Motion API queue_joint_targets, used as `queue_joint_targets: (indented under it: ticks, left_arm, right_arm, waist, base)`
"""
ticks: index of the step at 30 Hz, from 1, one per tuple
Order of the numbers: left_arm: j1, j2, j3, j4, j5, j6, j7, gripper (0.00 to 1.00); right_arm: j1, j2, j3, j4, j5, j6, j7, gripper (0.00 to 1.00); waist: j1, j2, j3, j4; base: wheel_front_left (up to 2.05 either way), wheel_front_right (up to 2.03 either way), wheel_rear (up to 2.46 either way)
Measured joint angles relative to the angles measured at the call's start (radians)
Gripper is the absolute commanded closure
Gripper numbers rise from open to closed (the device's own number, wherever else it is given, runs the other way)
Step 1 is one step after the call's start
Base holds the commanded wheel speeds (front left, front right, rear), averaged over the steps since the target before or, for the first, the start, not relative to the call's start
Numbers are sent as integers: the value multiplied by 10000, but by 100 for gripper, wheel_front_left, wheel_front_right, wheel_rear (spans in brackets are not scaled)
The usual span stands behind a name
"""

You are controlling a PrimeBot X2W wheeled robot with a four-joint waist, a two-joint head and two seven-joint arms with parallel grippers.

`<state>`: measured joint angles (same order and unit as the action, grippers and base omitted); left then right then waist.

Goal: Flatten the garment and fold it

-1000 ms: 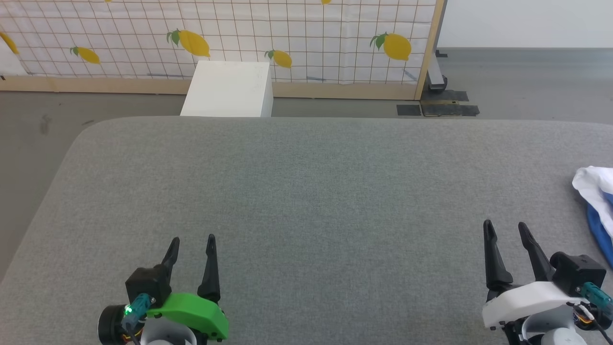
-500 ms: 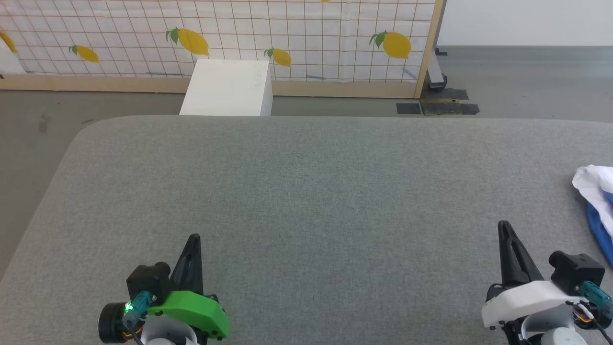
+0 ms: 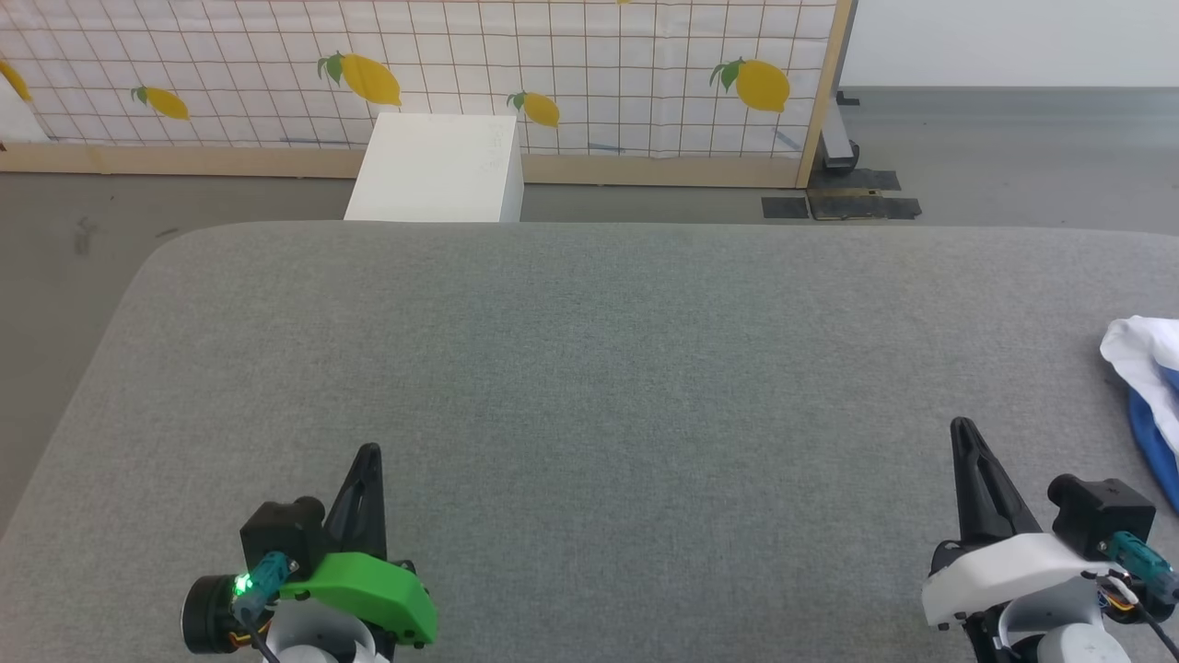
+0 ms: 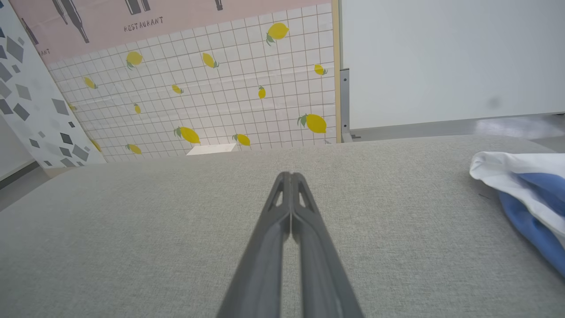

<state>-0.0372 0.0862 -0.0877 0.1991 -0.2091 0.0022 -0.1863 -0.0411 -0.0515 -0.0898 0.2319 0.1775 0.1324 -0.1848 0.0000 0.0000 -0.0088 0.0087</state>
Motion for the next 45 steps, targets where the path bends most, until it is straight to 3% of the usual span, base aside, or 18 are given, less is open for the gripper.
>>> queue_joint_targets:
  ticks: [45]
  left_arm:
    - [106,-157,360,-823,775,0,779,100]
  right_arm:
    - [70,0,368,-941,-667,0,750,100]
  waist:
    - [1,0,38,-37]
  base:
    - [0,0,0]
